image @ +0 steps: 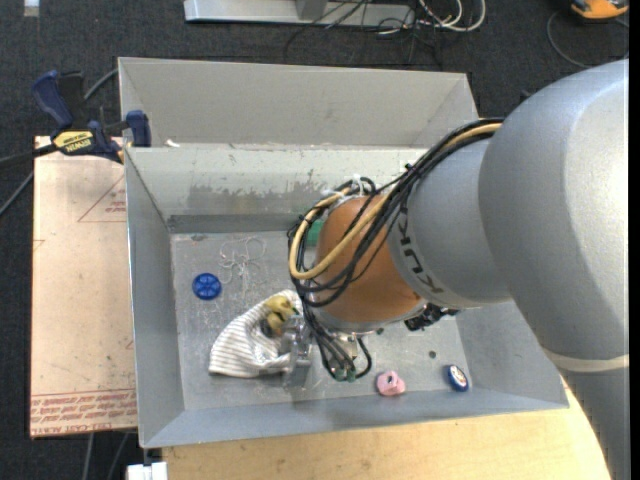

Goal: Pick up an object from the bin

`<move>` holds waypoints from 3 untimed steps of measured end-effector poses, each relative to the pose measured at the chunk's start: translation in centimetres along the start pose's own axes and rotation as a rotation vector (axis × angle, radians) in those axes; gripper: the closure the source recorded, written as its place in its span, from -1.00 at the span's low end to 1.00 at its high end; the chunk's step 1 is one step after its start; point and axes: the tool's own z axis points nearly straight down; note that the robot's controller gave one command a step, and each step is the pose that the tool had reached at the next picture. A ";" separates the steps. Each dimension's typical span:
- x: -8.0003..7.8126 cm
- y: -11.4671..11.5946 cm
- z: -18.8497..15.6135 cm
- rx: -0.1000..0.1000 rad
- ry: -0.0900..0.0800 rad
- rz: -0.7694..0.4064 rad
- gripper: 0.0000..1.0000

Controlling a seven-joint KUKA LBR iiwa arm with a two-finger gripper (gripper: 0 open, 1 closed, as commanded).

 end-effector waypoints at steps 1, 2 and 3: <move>0.0 0.0 0.0 0.000 0.000 0.000 1.00; 0.0 0.0 0.0 0.000 0.000 0.000 1.00; 0.0 0.0 0.0 0.000 0.000 0.000 1.00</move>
Offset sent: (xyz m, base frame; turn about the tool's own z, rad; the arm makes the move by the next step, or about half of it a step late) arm 0.0000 0.0000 0.0000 0.0000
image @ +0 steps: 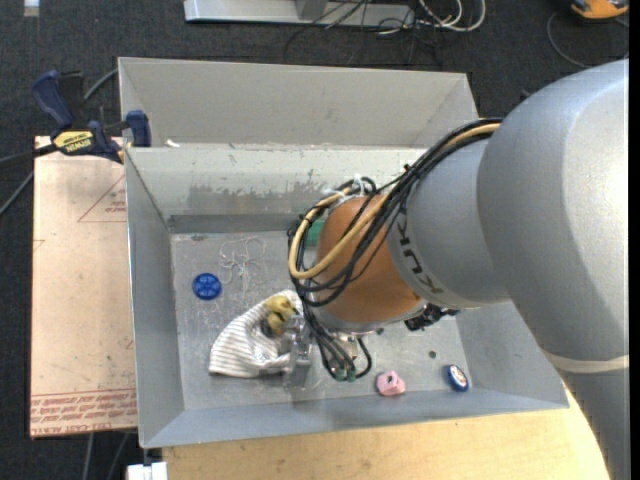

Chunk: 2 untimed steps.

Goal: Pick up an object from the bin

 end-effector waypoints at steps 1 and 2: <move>0.0 0.0 0.0 0.000 0.000 0.000 1.00; 0.0 0.0 0.0 0.000 0.000 0.000 1.00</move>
Offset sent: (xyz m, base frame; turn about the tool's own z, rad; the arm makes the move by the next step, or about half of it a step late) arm 0.0000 0.0000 0.0000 0.0000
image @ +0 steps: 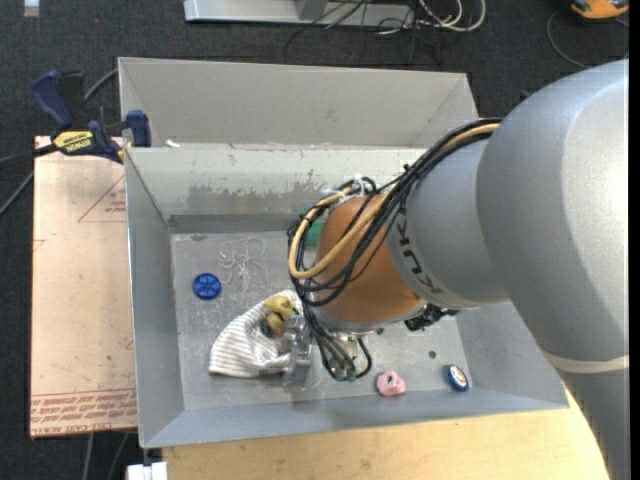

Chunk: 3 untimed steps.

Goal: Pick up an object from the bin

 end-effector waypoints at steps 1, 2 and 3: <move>0.0 0.0 0.0 0.000 0.000 0.000 1.00; 0.0 0.0 0.0 0.000 0.000 0.000 1.00; 0.0 0.0 0.0 0.000 0.000 0.000 1.00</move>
Offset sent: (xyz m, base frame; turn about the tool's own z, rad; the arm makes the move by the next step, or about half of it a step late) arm 0.0000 0.0000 0.0000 0.0000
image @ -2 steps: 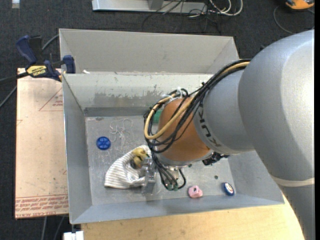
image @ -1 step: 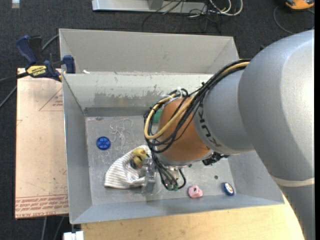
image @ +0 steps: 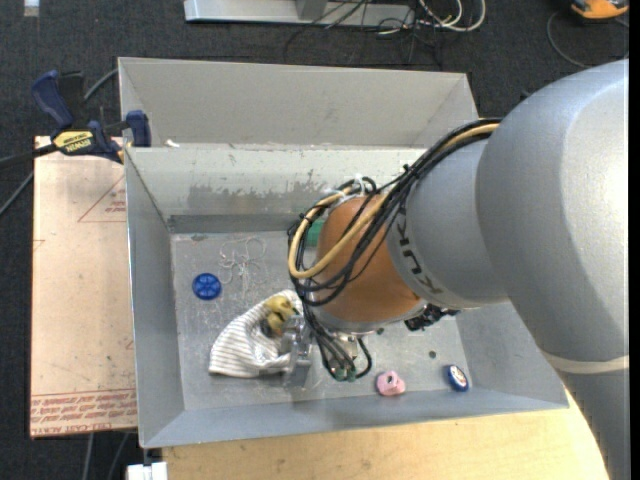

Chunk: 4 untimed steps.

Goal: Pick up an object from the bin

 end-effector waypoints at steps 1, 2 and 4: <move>0.0 0.0 0.0 0.000 0.000 0.000 1.00; 0.0 0.0 0.0 0.000 0.000 0.000 1.00; 0.0 0.0 0.0 0.000 0.000 0.000 1.00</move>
Offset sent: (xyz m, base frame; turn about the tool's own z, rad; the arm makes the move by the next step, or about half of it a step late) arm 0.0000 0.0000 0.0000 0.0000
